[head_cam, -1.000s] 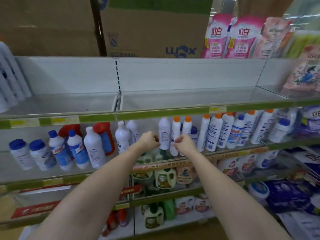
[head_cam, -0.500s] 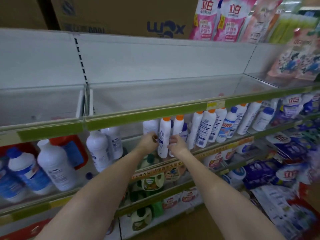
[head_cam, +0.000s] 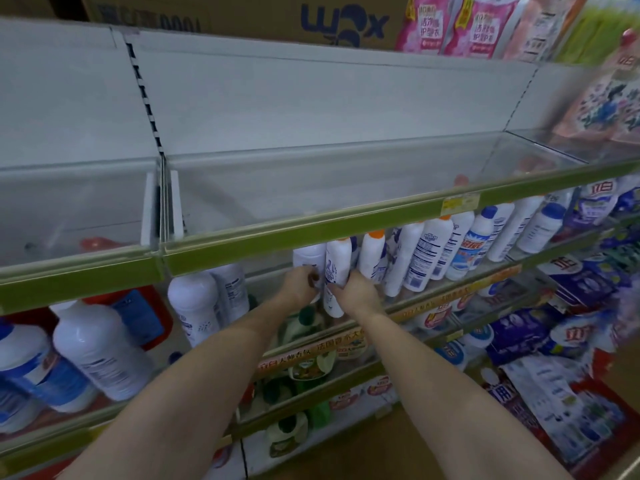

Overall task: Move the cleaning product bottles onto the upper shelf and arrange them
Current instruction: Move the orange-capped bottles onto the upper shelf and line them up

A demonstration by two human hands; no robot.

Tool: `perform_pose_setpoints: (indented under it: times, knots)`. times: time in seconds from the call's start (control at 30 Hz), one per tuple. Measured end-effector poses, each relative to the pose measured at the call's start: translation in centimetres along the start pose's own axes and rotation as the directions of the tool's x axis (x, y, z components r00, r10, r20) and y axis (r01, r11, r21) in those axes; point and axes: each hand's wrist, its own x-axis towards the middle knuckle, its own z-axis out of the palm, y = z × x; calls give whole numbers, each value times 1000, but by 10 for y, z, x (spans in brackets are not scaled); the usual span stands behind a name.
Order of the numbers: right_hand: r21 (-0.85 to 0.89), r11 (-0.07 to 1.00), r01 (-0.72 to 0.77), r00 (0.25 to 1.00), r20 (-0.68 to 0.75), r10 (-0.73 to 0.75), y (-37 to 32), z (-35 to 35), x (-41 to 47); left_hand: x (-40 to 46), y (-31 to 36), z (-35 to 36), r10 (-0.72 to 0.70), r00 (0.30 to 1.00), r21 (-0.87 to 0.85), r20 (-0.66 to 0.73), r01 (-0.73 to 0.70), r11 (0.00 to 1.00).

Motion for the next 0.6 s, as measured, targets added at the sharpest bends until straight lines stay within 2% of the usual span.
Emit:
perform_pose_setpoints:
  times: [0.17, 0.33, 0.6]
  knots:
    - [30, 999, -41, 999, -19, 42, -4, 5, 1, -5, -5, -4, -4, 1000, 4, 4, 4, 1000]
    - [71, 997, -9, 1000, -17, 10, -1, 3, -5, -15, -2, -7, -25, 999, -11, 20, 25, 1000]
    - [273, 961, -33, 994, 111, 3, 39, -25, -41, -46, 39, -12, 38, 997, -30, 63, -36, 999]
